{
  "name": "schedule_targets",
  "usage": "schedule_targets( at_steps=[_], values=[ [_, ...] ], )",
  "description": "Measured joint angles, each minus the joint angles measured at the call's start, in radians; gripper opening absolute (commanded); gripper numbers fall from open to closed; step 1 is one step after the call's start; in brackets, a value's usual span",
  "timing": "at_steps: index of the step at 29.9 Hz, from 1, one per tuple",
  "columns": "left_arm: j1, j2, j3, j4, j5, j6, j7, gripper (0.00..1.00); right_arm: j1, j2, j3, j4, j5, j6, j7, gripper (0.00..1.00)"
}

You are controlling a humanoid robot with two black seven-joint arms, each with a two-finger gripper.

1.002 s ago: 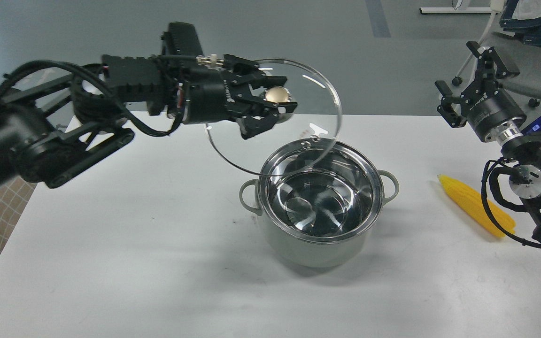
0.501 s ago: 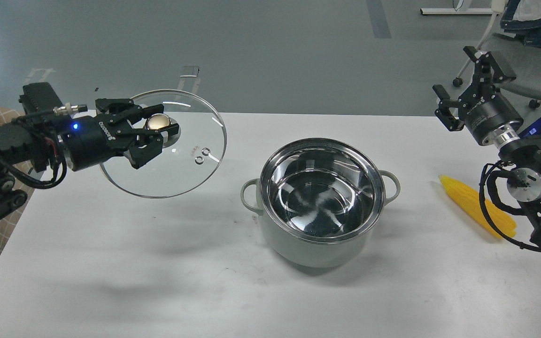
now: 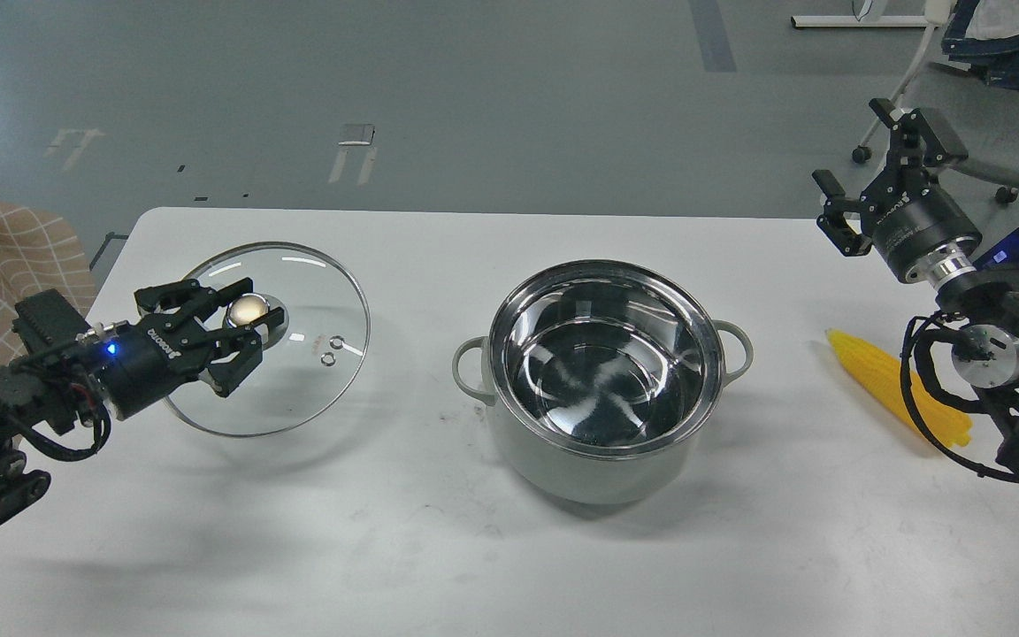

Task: Open pot and put corn in
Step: 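Lift the glass lid off the pot and carry it beside the pot, then release the lid on the table and raise the left gripper away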

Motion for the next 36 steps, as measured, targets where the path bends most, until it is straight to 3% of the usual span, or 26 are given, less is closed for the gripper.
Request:
schedule_targets(
  at_steps=[16,26,28,29,31,36],
  values=[
    [0.055,-0.081,0.0,0.091,0.0,0.0,0.0,0.15,-0.005,-0.004,0.0,0.0,0.0,0.0,0.0,1.0],
    [0.065,-0.108,0.001,0.121,0.0,0.0,0.0,0.33,-0.007,-0.004,0.0,0.0,0.0,0.0,0.0,1.0],
    [0.068,-0.11,0.001,0.121,0.0,0.0,0.0,0.43,-0.007,-0.005,0.0,0.0,0.0,0.0,0.0,1.0],
    [0.069,-0.11,0.001,0.121,0.0,0.0,0.0,0.43,-0.007,-0.005,0.0,0.0,0.0,0.0,0.0,1.0],
    [0.069,-0.11,0.001,0.121,0.0,0.0,0.0,0.56,-0.007,-0.005,0.0,0.0,0.0,0.0,0.0,1.0],
    [0.07,-0.11,0.001,0.121,0.001,0.0,0.0,0.69,-0.007,-0.005,0.0,0.0,0.0,0.002,0.0,1.0]
  ],
)
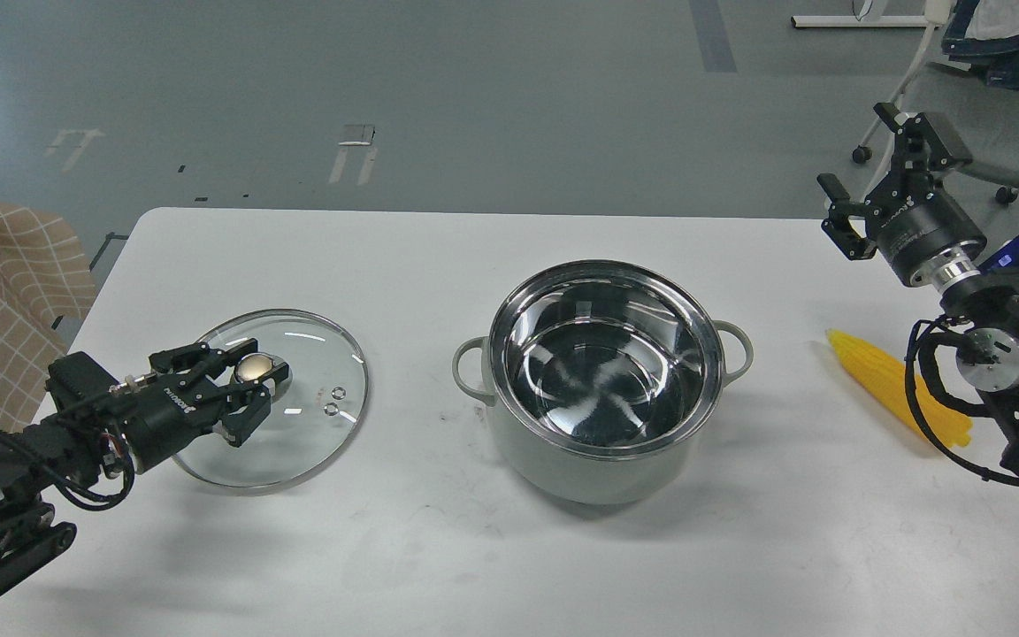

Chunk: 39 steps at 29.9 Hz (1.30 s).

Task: Open pot and put corn in
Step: 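Release the lid on the table and raise the left gripper away, then lower the right gripper to the yellow corn cob and grasp it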

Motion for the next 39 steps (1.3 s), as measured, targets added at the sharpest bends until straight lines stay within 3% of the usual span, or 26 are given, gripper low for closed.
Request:
schedule_targets(
  at_steps=[4,11,15,20,26,29,32,39],
  values=[
    [0.0,0.0,-0.001,0.0,0.0,0.0,0.0,0.88,0.0,0.0,0.0,0.0,0.0,0.0,0.0,1.0],
    [-0.019,0.019,-0.03,-0.028,-0.062,0.0,0.0,0.9,0.003,-0.002,0.0,0.0,0.0,0.0,0.0,1.0],
    [-0.094,0.087,-0.056,-0.16,-0.289,-0.028,0.0,0.9,0.016,-0.013,0.0,0.001,-0.002,0.001,0.0,1.0],
    [-0.251,0.148,-0.063,-0.29,-0.672,-0.236,0.0,0.9,0.074,-0.08,-0.033,0.019,-0.05,0.001,0.0,1.0],
    [-0.441,0.136,-0.073,-0.31,-1.11,-0.514,0.0,0.91,0.182,-0.23,-0.139,0.095,-0.281,0.001,0.0,1.0],
    [-0.479,0.115,-0.081,-0.31,-1.286,-0.615,0.0,0.91,0.214,-0.311,-0.176,0.147,-0.44,-0.003,0.0,1.0],
    [-0.487,0.087,-0.106,-0.309,-1.377,-0.66,0.0,0.91,0.223,-0.411,-0.192,0.242,-0.644,-0.009,0.0,1.0],
    [-0.48,0.053,-0.124,-0.311,-1.399,-0.673,0.0,0.91,0.207,-0.573,-0.207,0.421,-1.149,-0.02,0.0,1.0]
  ],
)
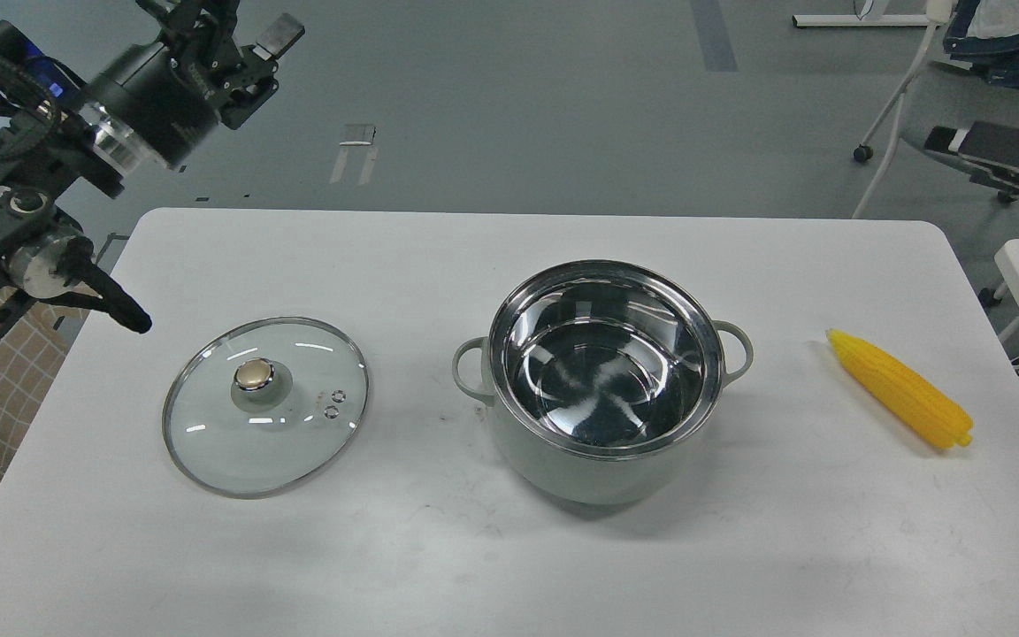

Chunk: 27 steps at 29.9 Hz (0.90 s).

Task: Open pot and put corn in
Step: 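Lower the right gripper to the yellow corn cob and grasp it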

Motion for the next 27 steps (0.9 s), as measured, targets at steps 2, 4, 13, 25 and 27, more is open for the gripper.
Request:
schedule_targets(
  at_steps=[2,4,13,25,27],
  values=[
    [0.002,-0.005,0.0,-0.001,0.0,0.0,0.0,0.91,-0.005,-0.02,-0.024,0.028,-0.146,-0.024,0.0,1.0],
    [0.002,-0.006,0.0,-0.003,0.0,0.0,0.0,0.92,-0.005,-0.024,-0.068,0.038,-0.267,-0.071,0.0,1.0],
    [0.01,-0.008,-0.001,-0.022,0.0,0.0,0.0,0.92,-0.001,0.05,-0.282,0.016,-0.491,-0.179,0.0,1.0],
    [0.014,-0.019,-0.001,-0.031,0.007,0.0,0.0,0.92,-0.01,0.178,-0.433,-0.125,-0.512,-0.239,0.0,1.0],
    [0.014,-0.019,-0.001,-0.032,0.007,0.0,0.0,0.92,-0.01,0.195,-0.451,-0.144,-0.512,-0.25,0.0,1.0]
  ],
)
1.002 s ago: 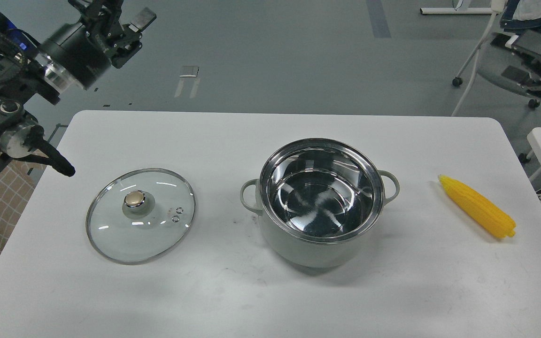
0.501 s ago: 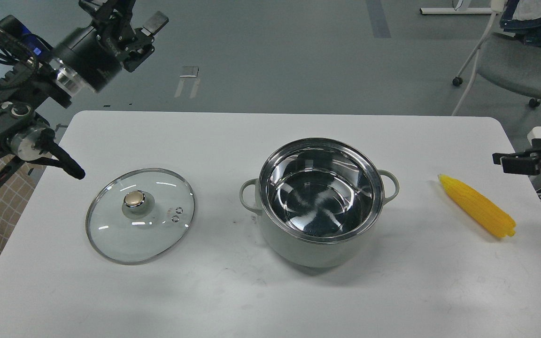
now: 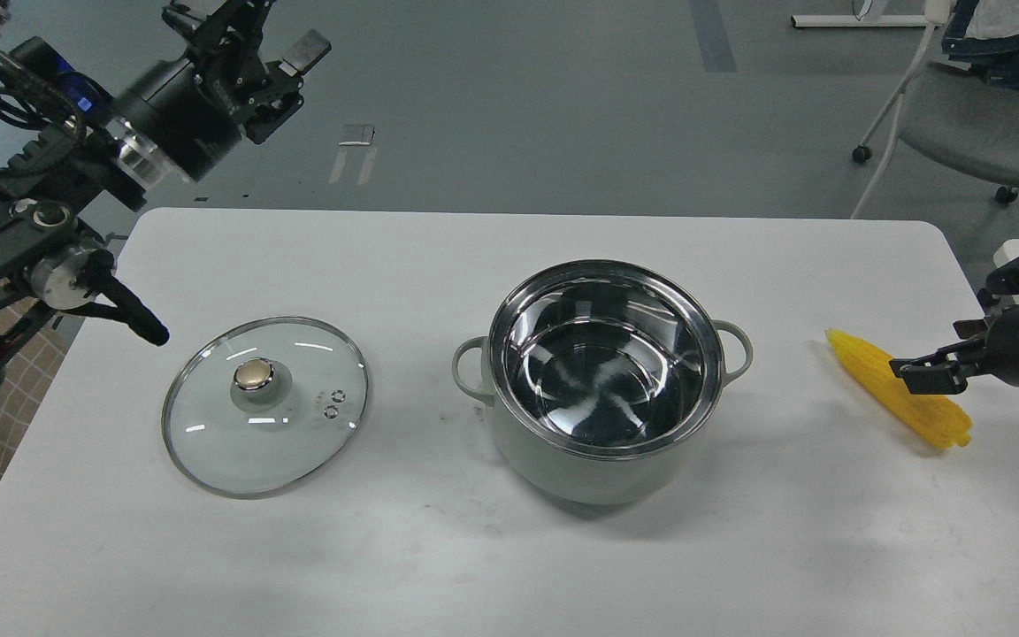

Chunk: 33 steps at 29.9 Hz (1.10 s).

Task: Open pot and put corn in
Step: 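Lower the right gripper to the yellow corn cob and grasp it, then lift the corn cob and lower it into the open pot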

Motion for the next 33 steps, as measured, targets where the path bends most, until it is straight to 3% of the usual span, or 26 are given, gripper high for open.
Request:
schedule_targets(
  at_steps=[7,10,13,14,15,18,20,24,33],
  values=[
    [0.002,0.0,0.0,-0.007,0.001,-0.003,0.0,0.92,-0.026,0.061,-0.019,-0.051,0.0,-0.015,0.0,0.96],
    [0.002,0.0,0.0,-0.007,0.001,-0.004,0.0,0.92,-0.035,0.083,-0.032,-0.068,0.0,-0.023,0.0,0.86],
    [0.003,0.0,0.0,-0.008,0.001,-0.004,0.0,0.92,-0.041,0.105,-0.056,-0.095,0.0,-0.032,0.0,0.62],
    [0.003,0.0,0.0,-0.008,0.001,-0.004,0.0,0.92,-0.043,0.109,-0.063,-0.102,0.0,-0.037,0.0,0.42],
    [0.003,0.0,0.0,-0.008,0.001,-0.004,0.0,0.92,-0.044,0.111,-0.068,-0.106,0.0,-0.042,0.0,0.29],
    [0.003,0.0,0.0,-0.008,0.001,-0.004,0.0,0.92,-0.051,0.114,-0.076,-0.11,0.0,-0.06,0.0,0.22],
    [0.003,0.0,0.0,-0.008,0.001,-0.004,0.0,0.92,-0.055,0.113,-0.078,-0.108,0.0,-0.073,0.0,0.1],
    [0.003,0.0,0.0,-0.008,0.002,-0.004,0.0,0.92,-0.054,0.099,-0.078,-0.083,0.0,-0.098,0.0,0.05],
    [0.003,0.0,0.0,-0.018,0.002,-0.005,0.0,0.92,0.056,-0.01,-0.052,0.114,0.018,-0.108,0.0,0.05]
  ],
)
